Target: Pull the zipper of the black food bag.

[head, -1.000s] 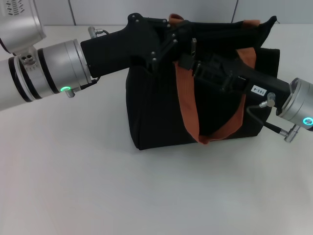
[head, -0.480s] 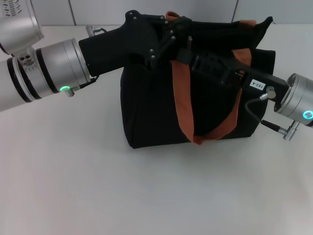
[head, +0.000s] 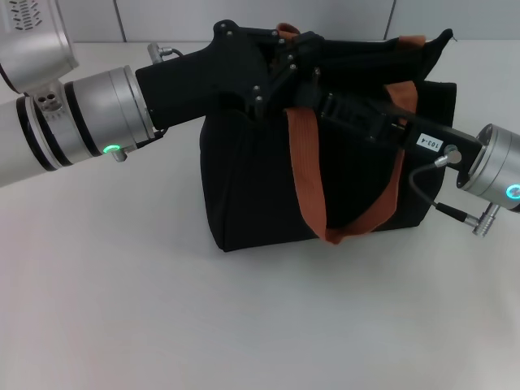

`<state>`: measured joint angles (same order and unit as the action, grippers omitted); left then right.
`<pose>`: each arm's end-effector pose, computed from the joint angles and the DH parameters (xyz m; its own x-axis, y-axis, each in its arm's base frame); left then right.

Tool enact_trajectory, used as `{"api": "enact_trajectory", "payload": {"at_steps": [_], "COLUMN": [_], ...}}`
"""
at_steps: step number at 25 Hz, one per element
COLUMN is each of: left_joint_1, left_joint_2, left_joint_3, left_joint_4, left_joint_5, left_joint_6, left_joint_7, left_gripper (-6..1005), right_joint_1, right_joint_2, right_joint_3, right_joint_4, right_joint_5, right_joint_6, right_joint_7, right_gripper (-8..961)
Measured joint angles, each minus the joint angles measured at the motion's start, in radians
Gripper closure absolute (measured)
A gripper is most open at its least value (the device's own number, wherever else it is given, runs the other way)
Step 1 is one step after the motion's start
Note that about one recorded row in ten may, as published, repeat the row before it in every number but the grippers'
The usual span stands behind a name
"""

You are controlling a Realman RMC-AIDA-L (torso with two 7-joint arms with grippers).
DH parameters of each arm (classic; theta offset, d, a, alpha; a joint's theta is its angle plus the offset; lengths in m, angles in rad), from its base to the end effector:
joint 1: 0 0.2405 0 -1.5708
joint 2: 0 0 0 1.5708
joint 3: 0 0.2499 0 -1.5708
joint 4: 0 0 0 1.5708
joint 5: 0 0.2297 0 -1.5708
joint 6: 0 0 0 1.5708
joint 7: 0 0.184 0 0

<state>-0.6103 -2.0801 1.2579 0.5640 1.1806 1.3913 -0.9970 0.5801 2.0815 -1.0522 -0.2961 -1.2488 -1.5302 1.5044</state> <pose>-0.1342 0.3873 -0.0573 0.6760 -0.0923 0.7311 0.1762 -0.9431 -0.2820 0.1920 0.3588 -0.0624 0.2941 -0.5425 -0.7869 -0.6297 -0.7293 0.2674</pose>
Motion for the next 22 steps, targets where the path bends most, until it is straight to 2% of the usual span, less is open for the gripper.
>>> {"api": "enact_trajectory", "payload": {"at_steps": [7,15,22], "left_joint_1": [0.005,0.006,0.006], "left_joint_2": [0.000,0.000,0.000], "left_joint_3": [0.000,-0.001,-0.002], "left_joint_4": [0.000,0.002,0.004], "left_joint_5": [0.000,0.000,0.000], "left_joint_6": [0.000,0.000,-0.003], "left_joint_7": [0.000,0.001,0.001], "left_gripper": [948,947,945], "right_joint_1": [0.000,0.001,0.001], "right_joint_2": [0.000,0.000,0.000], "right_joint_3": [0.000,0.006,0.006], "right_joint_4": [0.000,0.004,0.002], "right_joint_5": [-0.001,-0.001,-0.001], "right_joint_6": [-0.001,0.007,0.001], "right_joint_7": [0.000,0.000,0.012], "right_gripper": [371,425,523]}}
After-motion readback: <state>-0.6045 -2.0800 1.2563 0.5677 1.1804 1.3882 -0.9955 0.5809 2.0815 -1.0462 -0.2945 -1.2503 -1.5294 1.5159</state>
